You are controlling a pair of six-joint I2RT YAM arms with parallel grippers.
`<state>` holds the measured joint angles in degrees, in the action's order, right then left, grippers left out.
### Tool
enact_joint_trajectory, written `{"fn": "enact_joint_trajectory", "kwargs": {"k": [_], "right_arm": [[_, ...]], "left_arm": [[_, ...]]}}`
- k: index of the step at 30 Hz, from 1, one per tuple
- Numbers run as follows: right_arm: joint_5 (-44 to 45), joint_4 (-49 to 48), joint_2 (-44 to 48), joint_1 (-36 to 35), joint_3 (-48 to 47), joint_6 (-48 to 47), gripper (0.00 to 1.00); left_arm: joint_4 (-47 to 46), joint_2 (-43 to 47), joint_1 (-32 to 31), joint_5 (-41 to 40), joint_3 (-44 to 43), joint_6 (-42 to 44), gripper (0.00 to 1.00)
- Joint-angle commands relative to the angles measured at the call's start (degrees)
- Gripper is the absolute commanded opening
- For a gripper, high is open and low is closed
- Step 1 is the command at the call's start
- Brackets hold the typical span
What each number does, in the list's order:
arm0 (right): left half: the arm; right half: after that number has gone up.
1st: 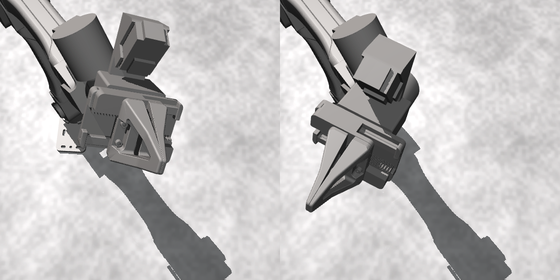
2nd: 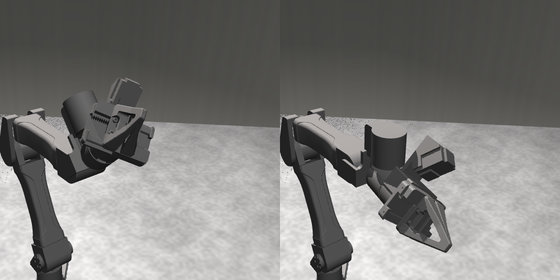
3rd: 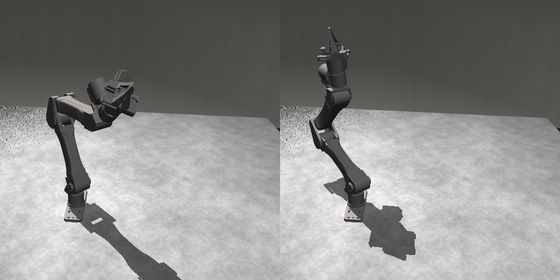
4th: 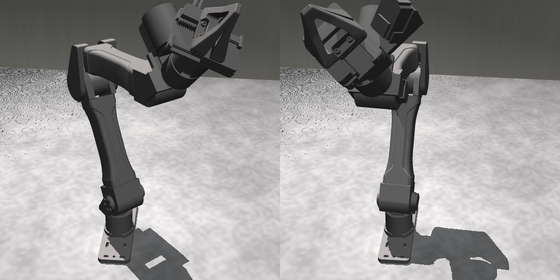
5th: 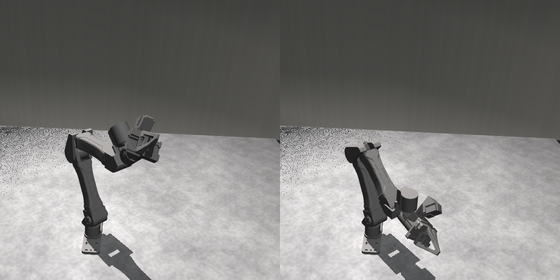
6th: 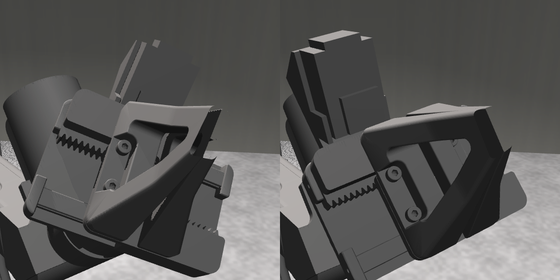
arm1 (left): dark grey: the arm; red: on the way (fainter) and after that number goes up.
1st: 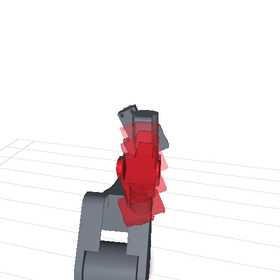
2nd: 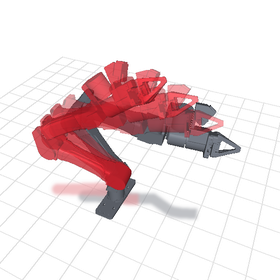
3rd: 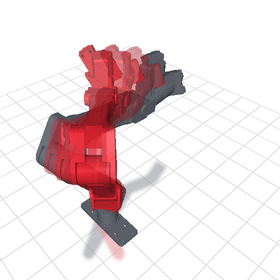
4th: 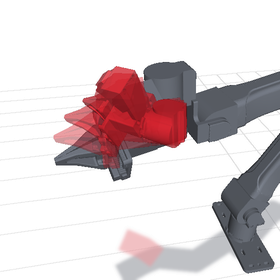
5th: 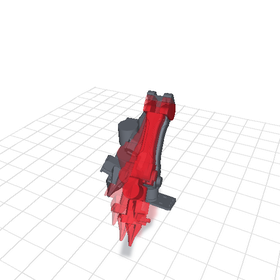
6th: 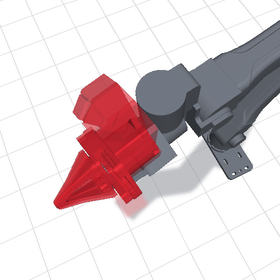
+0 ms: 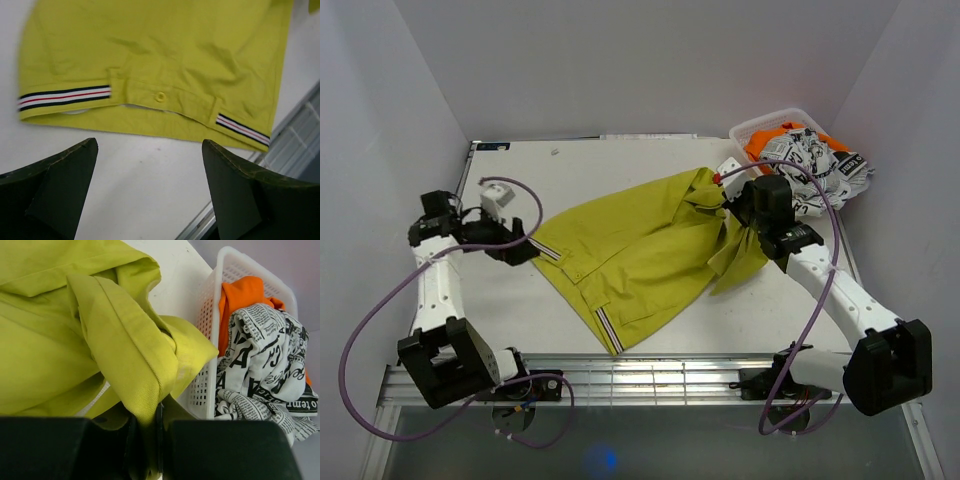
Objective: Fold and stack the trousers
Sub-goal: Move the trousers to the center of the board, then flatten the trousers out
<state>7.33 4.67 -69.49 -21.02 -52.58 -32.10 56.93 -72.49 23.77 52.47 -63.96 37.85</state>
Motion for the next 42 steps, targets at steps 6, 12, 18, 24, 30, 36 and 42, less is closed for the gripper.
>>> {"fn": "enact_joint_trajectory", "kwargs": {"k": [6, 12, 18, 24, 30, 36, 42], "right_arm": [[3.47, 4.73, 4.8, -0.17, -2.27, -0.42, 0.08], [2.78, 11.93, 5.95, -0.08, -0.33, -2.35, 0.08], [2.33, 19.93, 6.92, -0.08, 3.78, -6.12, 0.08], [3.48, 22.49, 6.66, -0.08, 7.31, -9.82, 0.08], [-0.3, 27.14, 3.93, 0.01, 6.17, -10.71, 0.08], [-5.66, 32.77, 1.12, 0.01, 2.66, -12.11, 0.28], [-6.72, 33.21, 0.59, 2.82, -5.05, -13.25, 0.91]], "left_arm": [[-6.2, 8.6, -34.02, -21.68, 12.8, 3.74, 0.92], [-18.95, -2.81, -41.18, -35.41, 10.55, -6.55, 0.86], [-18.08, -15.19, -41.08, -35.04, 8.41, -9.81, 0.79], [-22.47, -25.67, -29.18, -42.53, 11.06, -6.21, 0.56], [-22.21, -35.08, -14.3, -47.01, -0.18, 0.47, 0.47], [-19.22, -31.24, -12.17, -42.73, -8.62, 5.66, 0.69], [-10.36, -20.18, -12.17, -30.7, -13.9, 6.79, 0.98]]}}
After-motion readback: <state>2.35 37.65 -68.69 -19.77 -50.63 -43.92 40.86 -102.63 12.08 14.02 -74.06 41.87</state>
